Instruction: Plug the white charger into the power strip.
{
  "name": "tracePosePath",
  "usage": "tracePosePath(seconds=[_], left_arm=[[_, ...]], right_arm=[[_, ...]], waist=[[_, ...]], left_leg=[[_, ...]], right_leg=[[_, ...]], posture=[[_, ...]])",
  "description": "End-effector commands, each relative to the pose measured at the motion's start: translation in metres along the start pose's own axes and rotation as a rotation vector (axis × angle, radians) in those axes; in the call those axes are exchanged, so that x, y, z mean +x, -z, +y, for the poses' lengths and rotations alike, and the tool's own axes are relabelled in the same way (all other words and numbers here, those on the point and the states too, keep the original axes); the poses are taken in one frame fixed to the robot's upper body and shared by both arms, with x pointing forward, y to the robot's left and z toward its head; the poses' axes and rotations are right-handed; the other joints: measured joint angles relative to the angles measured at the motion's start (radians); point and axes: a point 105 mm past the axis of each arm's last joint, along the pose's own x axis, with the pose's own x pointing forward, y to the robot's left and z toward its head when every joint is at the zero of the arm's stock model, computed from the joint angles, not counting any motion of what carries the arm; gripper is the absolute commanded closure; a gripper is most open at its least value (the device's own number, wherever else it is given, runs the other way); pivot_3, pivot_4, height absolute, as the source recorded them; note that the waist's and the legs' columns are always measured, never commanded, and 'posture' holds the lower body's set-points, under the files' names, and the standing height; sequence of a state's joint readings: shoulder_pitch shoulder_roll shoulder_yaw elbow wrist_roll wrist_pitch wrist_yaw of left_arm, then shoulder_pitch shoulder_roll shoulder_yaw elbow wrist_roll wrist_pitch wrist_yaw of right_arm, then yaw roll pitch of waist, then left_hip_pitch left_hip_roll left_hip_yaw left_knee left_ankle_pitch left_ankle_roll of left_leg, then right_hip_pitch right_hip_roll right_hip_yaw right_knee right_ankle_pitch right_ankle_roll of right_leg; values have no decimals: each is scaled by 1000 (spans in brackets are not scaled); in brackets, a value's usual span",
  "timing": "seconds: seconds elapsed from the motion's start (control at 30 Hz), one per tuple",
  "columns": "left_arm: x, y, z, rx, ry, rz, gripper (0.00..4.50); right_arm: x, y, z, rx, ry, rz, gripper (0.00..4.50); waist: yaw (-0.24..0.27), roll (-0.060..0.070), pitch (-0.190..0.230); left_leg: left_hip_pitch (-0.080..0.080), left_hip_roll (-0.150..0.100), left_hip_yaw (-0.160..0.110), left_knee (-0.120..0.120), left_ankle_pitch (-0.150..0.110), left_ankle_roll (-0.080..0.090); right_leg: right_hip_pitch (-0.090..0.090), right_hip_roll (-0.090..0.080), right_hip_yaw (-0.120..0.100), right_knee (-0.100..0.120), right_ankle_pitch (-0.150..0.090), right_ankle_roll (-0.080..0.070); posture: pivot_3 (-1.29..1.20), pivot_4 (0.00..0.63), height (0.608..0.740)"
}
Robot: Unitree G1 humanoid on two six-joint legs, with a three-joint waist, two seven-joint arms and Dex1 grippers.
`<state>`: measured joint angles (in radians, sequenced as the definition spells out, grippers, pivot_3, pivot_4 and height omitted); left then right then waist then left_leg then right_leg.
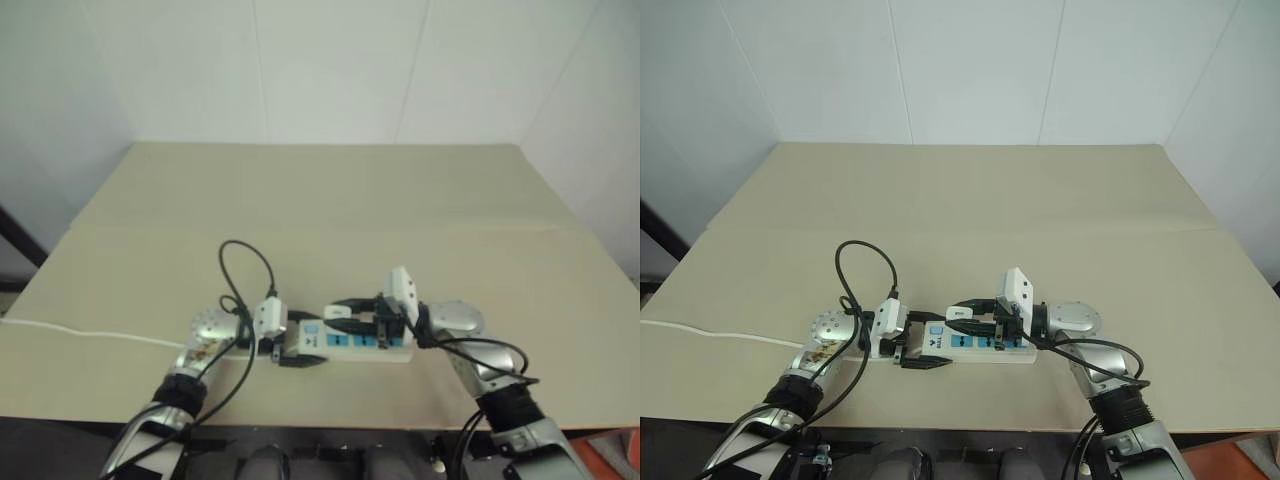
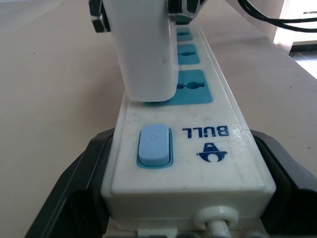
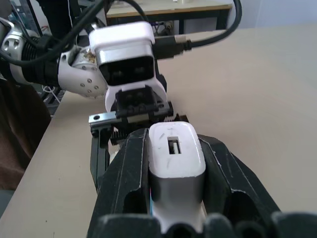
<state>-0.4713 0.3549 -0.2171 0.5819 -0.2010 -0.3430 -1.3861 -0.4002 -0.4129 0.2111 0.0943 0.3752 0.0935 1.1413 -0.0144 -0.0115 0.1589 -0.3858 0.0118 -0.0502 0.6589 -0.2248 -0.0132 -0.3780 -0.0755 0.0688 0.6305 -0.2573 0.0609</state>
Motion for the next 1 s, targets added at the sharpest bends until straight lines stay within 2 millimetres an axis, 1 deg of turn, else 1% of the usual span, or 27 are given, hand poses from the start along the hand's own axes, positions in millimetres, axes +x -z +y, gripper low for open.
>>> tracePosePath(seconds=[0.03, 0.23, 0.3, 0.47, 0.6, 0.7, 0.8, 1.0], left_arm=[[-1, 25, -17, -86, 36, 81, 1164], [-1, 23, -17, -85, 39, 80, 1164], [-1, 23, -17, -85, 39, 80, 1164], [-2, 22, -17, -85, 39, 81, 1164], [-3, 21, -17, -86, 40, 83, 1164], [-3, 21, -17, -86, 41, 84, 1164], [-4, 20, -17, -86, 43, 87, 1164], [-5, 20, -16, -85, 42, 90, 1164]], right_arm=[[-8, -2, -6, -29, 31, 8, 3322], [-11, 4, -7, -22, 35, 34, 3322], [-13, 12, -3, -30, 15, 76, 3322], [-19, 35, 7, 35, -30, 165, 3322], [-22, 47, 13, 83, -62, 226, 3322], [-22, 53, 13, 126, -72, 253, 3322], [-20, 58, 13, 135, -89, 281, 3322], [-13, 64, 16, 184, -104, 287, 3322]], waist=[[0, 0, 0], [0, 0, 0], [0, 0, 0], [1, 0, 0], [2, -1, -1], [1, -2, -2], [1, -3, -2], [-3, -4, -3]], left_leg=[[0, 0, 0, 0, 0, 0], [0, 0, 0, 0, 0, 0], [0, 0, 0, 0, 0, 0], [0, 0, 0, 0, 0, 0], [0, 0, 0, 0, 0, 0], [0, 0, 0, -1, -1, 1], [1, 0, 0, -1, -1, 1], [4, 1, 0, -1, -1, 1]], right_leg=[[0, 0, 0, 0, 0, 0], [0, 0, 0, 0, 0, 0], [0, 0, 0, 0, 0, 0], [0, 0, 0, -1, 0, 0], [0, 0, 0, -1, 0, 1], [1, 0, 0, -1, -1, 1], [1, 0, 0, -1, -1, 1], [4, 0, 0, -1, -1, 1]], posture=[[0, 150, 740], [0, 150, 740], [0, 150, 740], [0, 150, 740], [0, 150, 740], [0, 150, 740], [0, 150, 740], [0, 150, 740]])
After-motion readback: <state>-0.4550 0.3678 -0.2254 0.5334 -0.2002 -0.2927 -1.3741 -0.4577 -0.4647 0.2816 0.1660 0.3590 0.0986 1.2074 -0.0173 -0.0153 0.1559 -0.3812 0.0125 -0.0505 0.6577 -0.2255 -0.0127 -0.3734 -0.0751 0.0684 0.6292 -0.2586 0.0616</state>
